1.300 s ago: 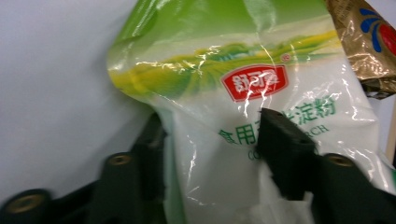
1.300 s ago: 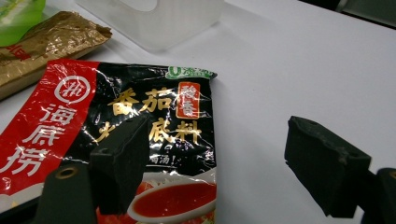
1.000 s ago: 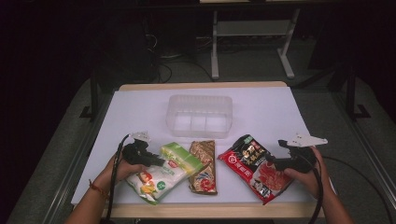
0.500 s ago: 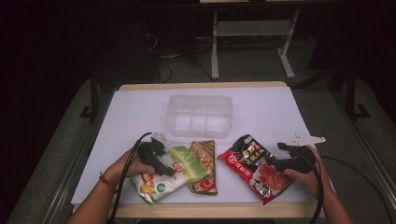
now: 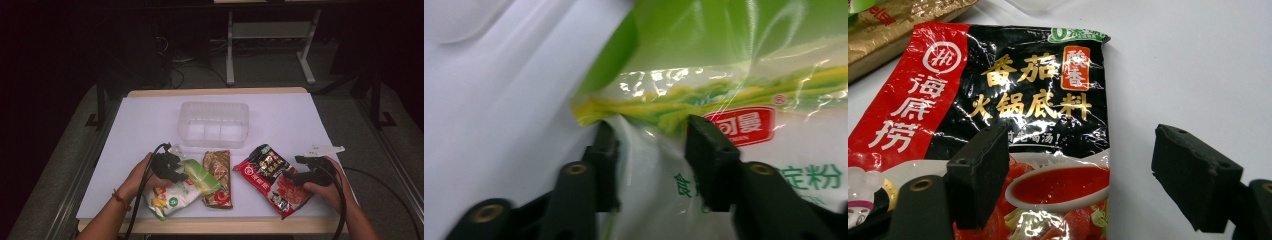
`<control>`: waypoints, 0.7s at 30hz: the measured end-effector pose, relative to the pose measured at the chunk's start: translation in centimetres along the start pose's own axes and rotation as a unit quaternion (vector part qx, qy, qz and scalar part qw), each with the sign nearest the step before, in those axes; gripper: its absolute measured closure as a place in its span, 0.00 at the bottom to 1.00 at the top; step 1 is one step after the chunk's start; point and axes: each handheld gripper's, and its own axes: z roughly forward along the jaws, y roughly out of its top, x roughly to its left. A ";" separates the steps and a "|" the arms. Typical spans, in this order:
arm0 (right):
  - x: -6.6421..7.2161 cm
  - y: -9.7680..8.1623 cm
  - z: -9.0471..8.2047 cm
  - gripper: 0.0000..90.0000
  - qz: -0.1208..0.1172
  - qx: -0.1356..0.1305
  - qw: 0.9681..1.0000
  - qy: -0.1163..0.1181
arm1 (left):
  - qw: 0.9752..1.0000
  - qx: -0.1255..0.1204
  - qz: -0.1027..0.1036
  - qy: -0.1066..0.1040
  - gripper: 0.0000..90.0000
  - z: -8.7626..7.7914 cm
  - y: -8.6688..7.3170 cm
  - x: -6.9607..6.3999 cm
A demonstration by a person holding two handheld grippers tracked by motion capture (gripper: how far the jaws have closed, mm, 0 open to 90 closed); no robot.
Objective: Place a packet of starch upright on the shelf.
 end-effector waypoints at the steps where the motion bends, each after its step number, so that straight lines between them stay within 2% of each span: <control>1: 0.0 0.0 0.0 0.25 -0.001 0.000 1.000 0.001 | 1.000 -0.004 -0.005 -0.003 0.75 -0.1 -0.1 0.2; 3: -0.1 0.0 -0.1 0.25 0.001 0.000 1.000 -0.001 | 1.000 -0.014 -0.008 -0.015 0.89 -0.2 -0.3 0.5; 4: -0.2 0.0 -0.1 0.25 0.002 -0.001 1.000 0.000 | 0.999 -0.020 -0.012 -0.021 0.92 -0.3 -0.4 0.7; 6: -0.2 0.0 -0.2 0.25 0.005 -0.003 1.000 0.001 | 0.998 -0.038 -0.022 -0.037 0.94 -0.6 -0.6 1.1; 8: -0.4 0.0 -0.2 0.25 0.007 -0.003 1.000 -0.005 | 0.996 -0.062 -0.037 -0.054 0.96 -1.0 -1.1 1.5; 10: -0.5 -0.1 -0.4 0.25 0.010 -0.005 1.000 -0.007 | 0.994 -0.083 -0.046 -0.055 0.97 -1.6 -1.4 1.8; 12: -0.6 -0.1 -0.4 0.25 0.011 -0.005 1.000 -0.009 | 0.991 -0.110 -0.057 -0.058 0.98 -2.6 -1.8 2.0; 14: -0.6 -0.1 -0.5 0.25 0.014 -0.008 1.000 -0.012 | 0.989 -0.129 -0.063 -0.047 0.98 -3.7 -2.3 2.3; 16: -0.7 -0.1 -0.5 0.25 0.017 -0.010 1.000 -0.014 | 0.985 -0.149 -0.084 -0.026 0.98 -4.7 -3.1 2.9; 18: -0.7 -0.1 -0.4 0.25 0.018 -0.008 1.000 -0.014 | 0.982 -0.159 -0.099 -0.007 0.98 -5.3 -3.8 3.5; 19: -0.8 -0.1 -0.4 0.25 0.018 -0.009 1.000 -0.016 | 0.980 -0.167 -0.112 0.001 0.98 -5.6 -4.3 3.9; 21: -0.7 0.0 -0.4 0.25 0.020 -0.008 1.000 -0.015 | 0.977 -0.167 -0.128 0.018 0.98 -6.1 -5.4 4.8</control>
